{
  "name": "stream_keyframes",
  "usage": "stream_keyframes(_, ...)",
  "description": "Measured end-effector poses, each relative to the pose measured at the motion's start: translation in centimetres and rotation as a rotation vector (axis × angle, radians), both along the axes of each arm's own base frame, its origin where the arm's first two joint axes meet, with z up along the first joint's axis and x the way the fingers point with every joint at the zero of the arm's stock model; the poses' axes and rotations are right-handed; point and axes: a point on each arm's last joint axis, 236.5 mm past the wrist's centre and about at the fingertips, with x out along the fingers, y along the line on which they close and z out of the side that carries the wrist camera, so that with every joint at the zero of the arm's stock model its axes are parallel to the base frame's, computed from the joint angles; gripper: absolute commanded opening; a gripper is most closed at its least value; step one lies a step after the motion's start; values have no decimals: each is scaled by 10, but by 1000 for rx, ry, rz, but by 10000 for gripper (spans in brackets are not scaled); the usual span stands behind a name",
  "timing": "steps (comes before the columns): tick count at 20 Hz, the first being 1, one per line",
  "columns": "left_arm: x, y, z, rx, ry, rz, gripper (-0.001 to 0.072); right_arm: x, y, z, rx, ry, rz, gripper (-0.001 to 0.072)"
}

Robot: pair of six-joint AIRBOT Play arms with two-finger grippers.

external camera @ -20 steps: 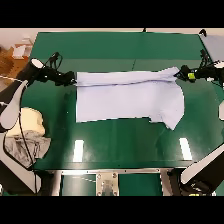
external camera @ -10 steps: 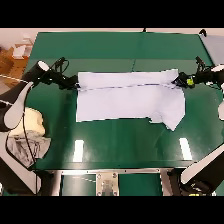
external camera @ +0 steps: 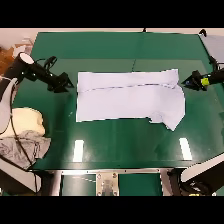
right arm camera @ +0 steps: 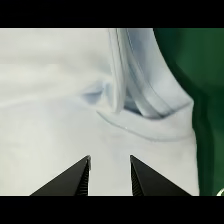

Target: Fold the shirts.

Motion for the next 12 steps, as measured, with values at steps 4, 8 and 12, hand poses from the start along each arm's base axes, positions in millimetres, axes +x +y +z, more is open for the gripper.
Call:
stream_keyframes(4, -80, 1, -14, 12, 108, 41, 481, -63, -1, 4, 30, 48, -80, 303)
stream_keyframes(8, -149, -11, -25, 1, 84, 165, 481, -108, 13, 11, 32, -19, -192, 305)
stream_keyframes(12, -169, -44, -39, -58, -10, 309, 481, -129, 29, 17, 19, -117, -284, 303)
